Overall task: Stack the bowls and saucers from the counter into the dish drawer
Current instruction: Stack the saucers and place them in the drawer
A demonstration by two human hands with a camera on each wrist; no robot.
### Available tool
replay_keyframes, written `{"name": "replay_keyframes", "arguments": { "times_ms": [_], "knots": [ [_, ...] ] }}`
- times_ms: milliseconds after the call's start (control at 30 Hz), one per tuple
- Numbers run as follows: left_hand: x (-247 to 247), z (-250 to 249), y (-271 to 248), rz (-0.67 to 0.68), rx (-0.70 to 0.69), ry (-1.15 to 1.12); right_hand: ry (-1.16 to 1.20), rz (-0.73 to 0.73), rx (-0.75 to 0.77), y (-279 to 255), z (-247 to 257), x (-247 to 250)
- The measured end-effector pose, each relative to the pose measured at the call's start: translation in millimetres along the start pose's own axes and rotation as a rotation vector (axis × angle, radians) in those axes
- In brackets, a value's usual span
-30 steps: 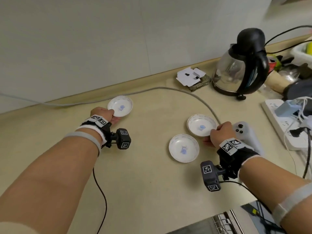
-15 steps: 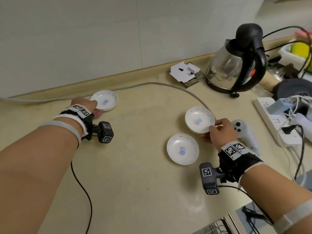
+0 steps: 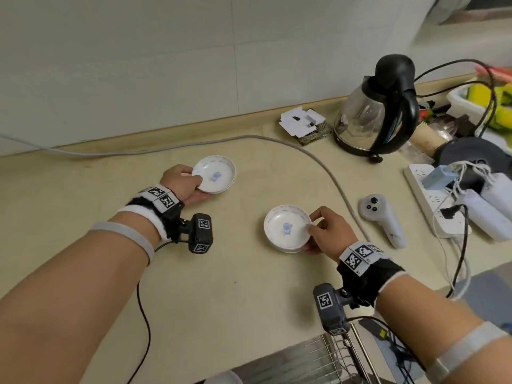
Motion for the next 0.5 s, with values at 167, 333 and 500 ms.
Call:
{"name": "replay_keyframes", "arguments": {
  "times_ms": [167, 333, 500],
  "knots": [
    [-61.8, 11.3, -79.7, 0.289, 0.054, 0.015, -0.047, 0.022, 0.009, -6.7, -2.4, 0.1],
    [-98.2, 31.8, -114.4, 0.299, 0.071, 0.128, -0.059, 0.010, 0.030, -7.5, -7.4, 6.5],
    [-114.9, 43.7, -127.1, 0.221, 0.090, 0.145, -0.046, 0.010, 0.026, -8.3, -12.3, 14.1]
  ]
}}
Point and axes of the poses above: each hand's wrist, its own y-axis towards the middle knuckle, its own x-axis out of the back of the hand, z = x × y, the point moved 6 cm from there along y, towards the middle knuckle, and after that the axes turned 1 degree about -x, right-handed, at the moved point
